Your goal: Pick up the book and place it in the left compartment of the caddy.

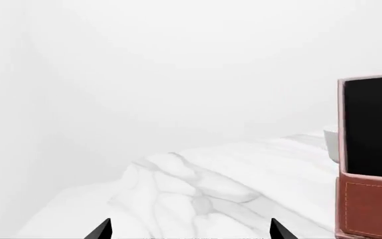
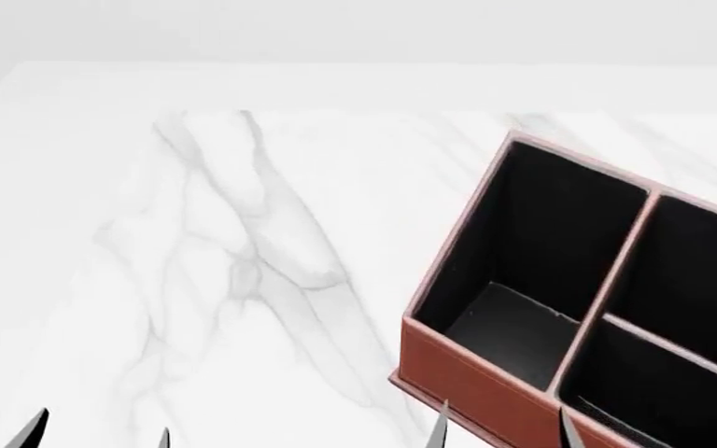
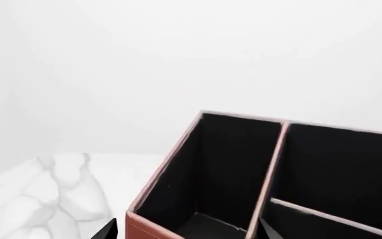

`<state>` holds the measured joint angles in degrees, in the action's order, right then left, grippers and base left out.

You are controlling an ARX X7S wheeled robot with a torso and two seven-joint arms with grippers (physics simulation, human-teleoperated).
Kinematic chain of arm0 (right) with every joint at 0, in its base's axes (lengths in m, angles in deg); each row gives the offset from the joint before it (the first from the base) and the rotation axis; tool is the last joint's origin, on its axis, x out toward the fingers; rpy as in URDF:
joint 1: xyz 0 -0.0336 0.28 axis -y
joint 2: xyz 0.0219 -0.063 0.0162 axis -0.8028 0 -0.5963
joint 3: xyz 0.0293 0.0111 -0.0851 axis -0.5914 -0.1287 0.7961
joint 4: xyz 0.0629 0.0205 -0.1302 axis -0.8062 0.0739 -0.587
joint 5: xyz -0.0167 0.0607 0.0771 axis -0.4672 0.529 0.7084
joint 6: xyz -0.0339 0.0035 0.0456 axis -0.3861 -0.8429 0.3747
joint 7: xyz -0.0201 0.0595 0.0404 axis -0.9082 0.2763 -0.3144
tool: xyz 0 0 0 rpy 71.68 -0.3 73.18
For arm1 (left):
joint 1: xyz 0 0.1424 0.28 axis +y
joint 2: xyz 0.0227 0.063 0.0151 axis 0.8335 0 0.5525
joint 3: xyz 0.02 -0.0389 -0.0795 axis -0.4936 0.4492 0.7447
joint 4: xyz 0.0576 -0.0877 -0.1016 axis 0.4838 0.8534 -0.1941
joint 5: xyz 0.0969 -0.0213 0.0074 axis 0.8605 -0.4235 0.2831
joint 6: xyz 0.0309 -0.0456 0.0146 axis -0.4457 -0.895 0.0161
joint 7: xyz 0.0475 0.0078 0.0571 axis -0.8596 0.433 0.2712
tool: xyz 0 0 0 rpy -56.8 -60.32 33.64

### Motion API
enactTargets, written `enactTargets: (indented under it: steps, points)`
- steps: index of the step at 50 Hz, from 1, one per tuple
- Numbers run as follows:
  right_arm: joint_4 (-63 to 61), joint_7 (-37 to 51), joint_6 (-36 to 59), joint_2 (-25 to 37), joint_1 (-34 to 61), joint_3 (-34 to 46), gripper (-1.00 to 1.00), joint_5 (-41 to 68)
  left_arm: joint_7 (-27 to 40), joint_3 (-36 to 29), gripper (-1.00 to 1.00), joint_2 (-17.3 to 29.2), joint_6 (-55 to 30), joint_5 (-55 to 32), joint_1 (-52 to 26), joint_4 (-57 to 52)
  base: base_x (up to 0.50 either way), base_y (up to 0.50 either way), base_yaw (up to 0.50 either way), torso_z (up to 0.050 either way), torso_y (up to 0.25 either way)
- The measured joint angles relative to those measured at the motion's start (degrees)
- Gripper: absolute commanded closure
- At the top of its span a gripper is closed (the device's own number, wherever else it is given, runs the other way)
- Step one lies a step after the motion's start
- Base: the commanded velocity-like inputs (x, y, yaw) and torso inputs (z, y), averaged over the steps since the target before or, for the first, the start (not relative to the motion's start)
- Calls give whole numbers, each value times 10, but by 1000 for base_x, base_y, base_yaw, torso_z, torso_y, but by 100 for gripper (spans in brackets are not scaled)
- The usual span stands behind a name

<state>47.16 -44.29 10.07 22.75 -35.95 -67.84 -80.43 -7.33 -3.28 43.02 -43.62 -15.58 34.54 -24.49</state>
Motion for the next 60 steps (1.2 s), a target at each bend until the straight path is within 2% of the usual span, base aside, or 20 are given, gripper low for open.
enactTargets:
  steps: [33, 48, 60]
  points:
    - [-7, -1, 7, 6, 1, 4, -100, 21, 4, -4, -100, 4, 0, -9, -3, 0, 0, 0, 0, 0, 0]
    - [-44, 17, 84, 23, 7, -3, -100, 28, 2, -2, -100, 4, 3, -23, -6, 7, 0, 0, 0, 0, 0]
    - [-125, 37, 196, 53, 0, -10, -100, 41, 4, -2, -100, 4, 7, -29, -6, 11, 0, 0, 0, 0, 0]
